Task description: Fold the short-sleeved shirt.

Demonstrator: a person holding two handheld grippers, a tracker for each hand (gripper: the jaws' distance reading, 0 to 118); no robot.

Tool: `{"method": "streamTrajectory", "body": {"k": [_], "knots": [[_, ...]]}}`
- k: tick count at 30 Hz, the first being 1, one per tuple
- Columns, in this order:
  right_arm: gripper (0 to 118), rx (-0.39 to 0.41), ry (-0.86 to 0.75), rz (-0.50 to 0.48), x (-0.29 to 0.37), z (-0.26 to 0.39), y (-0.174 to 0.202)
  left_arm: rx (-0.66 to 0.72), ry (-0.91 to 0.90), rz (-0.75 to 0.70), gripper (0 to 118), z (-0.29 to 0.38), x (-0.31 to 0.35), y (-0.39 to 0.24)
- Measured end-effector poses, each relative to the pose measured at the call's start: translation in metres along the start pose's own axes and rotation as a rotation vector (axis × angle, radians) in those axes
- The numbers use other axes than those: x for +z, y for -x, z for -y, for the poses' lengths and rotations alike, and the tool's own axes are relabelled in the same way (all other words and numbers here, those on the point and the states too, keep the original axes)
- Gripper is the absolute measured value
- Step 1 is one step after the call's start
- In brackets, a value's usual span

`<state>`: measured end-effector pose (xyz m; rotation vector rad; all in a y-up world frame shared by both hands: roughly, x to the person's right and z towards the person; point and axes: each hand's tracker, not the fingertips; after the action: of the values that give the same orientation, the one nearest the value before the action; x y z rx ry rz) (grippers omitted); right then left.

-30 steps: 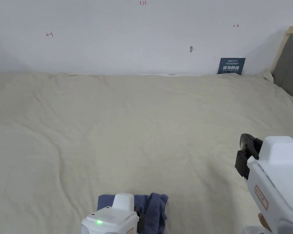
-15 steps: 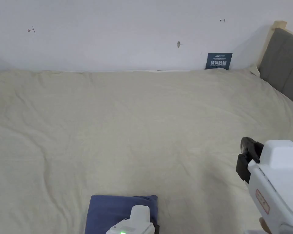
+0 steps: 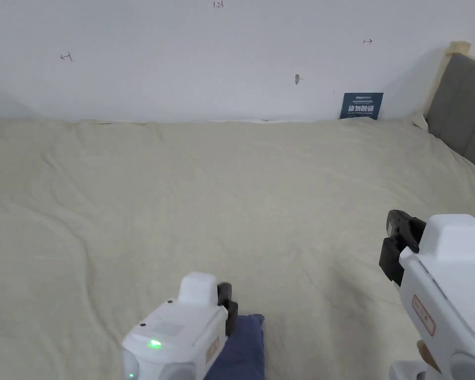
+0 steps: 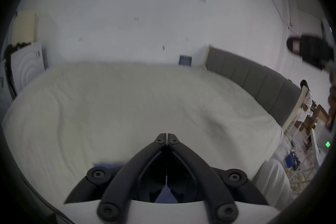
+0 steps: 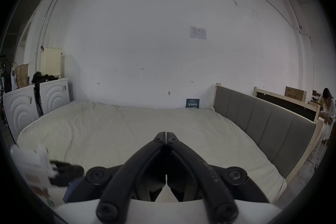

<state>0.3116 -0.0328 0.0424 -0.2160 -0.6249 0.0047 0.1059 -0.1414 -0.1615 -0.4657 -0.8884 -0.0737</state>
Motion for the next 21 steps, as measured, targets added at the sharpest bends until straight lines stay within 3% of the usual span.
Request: {"method": "streamTrajectory", "body": {"k": [10,21], "knots": [[2,-0.021,-0.075,-0.047,-0.002,-0.015,0.038,-0.013,-0.253,-0.189,0,-0.088,0.070,0.080],[2,0.010,-0.128,-0.065,-0.005,-0.014,0.067,-0.055,-0.353,-0.414,0,-0.088,0.114,0.141]]}}
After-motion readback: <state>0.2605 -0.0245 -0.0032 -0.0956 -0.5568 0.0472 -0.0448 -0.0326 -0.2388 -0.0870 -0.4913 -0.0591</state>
